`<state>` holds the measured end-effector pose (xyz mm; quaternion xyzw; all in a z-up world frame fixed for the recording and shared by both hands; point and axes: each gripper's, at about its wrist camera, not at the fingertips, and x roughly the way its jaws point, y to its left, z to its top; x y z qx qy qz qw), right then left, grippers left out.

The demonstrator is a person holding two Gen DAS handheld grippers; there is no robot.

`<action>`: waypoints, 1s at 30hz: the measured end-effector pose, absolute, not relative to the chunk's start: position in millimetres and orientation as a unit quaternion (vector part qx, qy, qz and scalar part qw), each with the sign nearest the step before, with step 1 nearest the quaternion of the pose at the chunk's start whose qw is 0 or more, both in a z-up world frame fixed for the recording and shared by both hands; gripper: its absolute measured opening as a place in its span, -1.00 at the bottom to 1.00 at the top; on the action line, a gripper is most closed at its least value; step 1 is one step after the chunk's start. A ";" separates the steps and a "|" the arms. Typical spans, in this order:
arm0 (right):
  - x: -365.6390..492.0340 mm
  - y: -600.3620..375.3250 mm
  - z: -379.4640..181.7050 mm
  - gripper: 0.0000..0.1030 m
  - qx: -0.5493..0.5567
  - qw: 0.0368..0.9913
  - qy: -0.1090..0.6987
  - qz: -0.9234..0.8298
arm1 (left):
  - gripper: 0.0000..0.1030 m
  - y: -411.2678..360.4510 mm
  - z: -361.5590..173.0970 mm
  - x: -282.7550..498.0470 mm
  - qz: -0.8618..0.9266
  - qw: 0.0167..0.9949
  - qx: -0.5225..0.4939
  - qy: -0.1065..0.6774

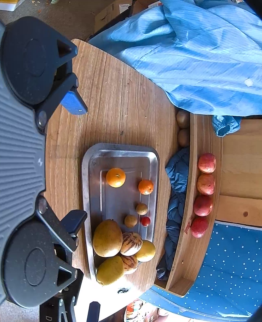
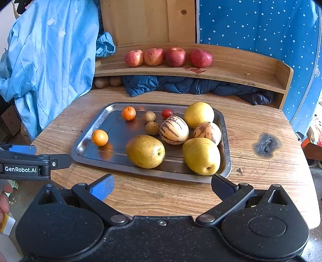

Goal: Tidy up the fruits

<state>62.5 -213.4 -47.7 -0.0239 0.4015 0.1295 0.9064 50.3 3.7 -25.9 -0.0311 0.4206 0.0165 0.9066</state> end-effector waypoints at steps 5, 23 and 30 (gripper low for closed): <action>62.1 -214.3 -48.7 0.99 -0.024 0.906 0.404 0.124 | 0.98 4.9 -27.1 50.5 0.014 0.906 -0.032 0.423; 65.8 -214.0 -50.4 0.99 -0.027 0.905 0.406 0.126 | 0.98 6.1 -29.3 55.6 0.016 0.903 -0.036 0.428; 67.6 -214.7 -51.2 0.99 -0.027 0.904 0.406 0.126 | 0.98 6.0 -30.4 57.7 0.016 0.903 -0.036 0.428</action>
